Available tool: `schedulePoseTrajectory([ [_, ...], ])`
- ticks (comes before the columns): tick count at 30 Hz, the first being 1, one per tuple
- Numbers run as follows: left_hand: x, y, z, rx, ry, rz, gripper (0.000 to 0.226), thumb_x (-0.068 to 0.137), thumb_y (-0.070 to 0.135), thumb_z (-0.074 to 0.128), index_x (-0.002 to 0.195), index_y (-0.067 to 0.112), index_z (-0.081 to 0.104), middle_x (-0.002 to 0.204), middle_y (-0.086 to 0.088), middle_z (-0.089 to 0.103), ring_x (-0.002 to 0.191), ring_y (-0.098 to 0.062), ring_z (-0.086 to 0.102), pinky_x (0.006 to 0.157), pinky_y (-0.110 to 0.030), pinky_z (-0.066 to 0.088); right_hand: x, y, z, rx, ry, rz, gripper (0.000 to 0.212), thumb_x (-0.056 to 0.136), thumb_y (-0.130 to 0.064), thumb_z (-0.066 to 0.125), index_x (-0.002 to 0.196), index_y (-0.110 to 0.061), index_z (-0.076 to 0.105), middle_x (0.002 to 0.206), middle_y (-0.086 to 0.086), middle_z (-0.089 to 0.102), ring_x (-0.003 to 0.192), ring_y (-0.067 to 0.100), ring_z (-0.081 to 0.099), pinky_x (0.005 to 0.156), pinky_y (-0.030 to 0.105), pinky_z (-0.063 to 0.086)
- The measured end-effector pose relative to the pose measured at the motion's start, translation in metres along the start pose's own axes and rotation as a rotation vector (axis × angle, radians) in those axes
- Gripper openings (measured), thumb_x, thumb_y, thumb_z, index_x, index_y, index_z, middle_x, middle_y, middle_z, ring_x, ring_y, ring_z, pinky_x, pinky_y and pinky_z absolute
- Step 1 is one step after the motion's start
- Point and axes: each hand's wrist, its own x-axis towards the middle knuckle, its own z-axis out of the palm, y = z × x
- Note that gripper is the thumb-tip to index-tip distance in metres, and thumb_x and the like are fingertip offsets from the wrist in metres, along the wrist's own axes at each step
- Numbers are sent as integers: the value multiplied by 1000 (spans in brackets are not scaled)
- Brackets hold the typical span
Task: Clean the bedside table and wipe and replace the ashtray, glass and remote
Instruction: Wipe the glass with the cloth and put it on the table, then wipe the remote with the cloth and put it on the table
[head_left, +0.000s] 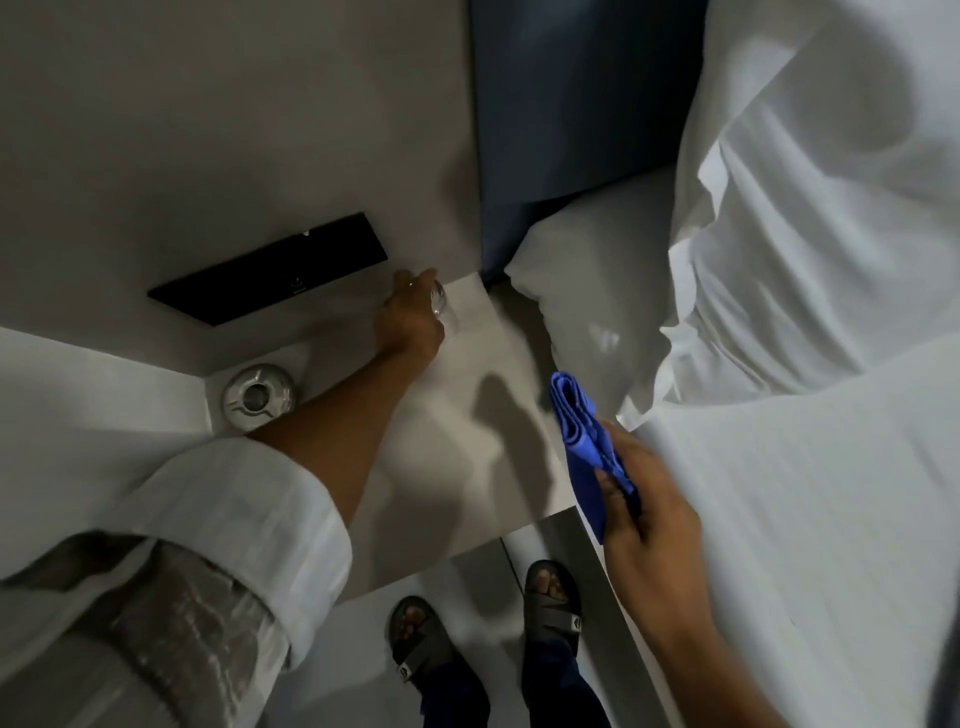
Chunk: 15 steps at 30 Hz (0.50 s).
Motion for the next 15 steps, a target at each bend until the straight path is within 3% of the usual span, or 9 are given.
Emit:
schedulePoseTrajectory([
  [3,-6,1,-3,-1,-32,10,79,79,10,69,148,26,32,155,-11,28,133,-33,42,106,-38,37,-5,-2,-3,-27,37,-10,50,90,9,52,127,-24,58,122,-12,61,112,-15,49,90,-1,33],
  [5,-25,8,-9,-33,27,-6,86,79,23,75,149,25,26,158,-14,21,139,-34,31,108,-43,37,-8,-1,-5,-22,56,21,36,94,0,52,121,-22,60,108,-15,63,98,-15,53,80,-1,37],
  [7,-64,19,-13,-143,166,53,74,80,27,72,144,19,35,149,-16,36,133,-34,39,104,-45,42,-14,-1,-10,33,95,86,26,97,-12,50,120,-21,58,100,-12,65,89,-7,57,72,2,39],
  [9,-114,34,-13,-324,203,113,51,83,21,65,132,17,50,131,-12,53,117,-27,53,95,-41,48,-17,1,-14,86,154,142,24,98,-20,50,121,-23,57,101,-9,67,88,-6,59,69,3,40],
  [12,-198,72,-13,-561,35,130,22,89,19,61,110,25,62,107,3,65,90,-6,61,75,-19,50,-28,2,-31,96,251,188,21,95,-18,53,115,-22,54,89,-12,65,74,-5,58,60,8,40],
  [13,-220,83,-10,-621,-43,139,19,89,23,62,108,29,63,103,9,66,87,1,60,71,-9,46,-31,2,-39,95,282,185,23,93,-14,54,114,-24,53,85,-14,63,69,-3,56,58,9,40],
  [15,-257,106,-1,-678,-197,199,20,91,28,61,110,32,66,104,13,65,88,7,59,71,-3,43,-39,4,-60,95,345,189,34,87,-6,56,116,-25,52,85,-16,61,68,-2,57,58,11,42],
])
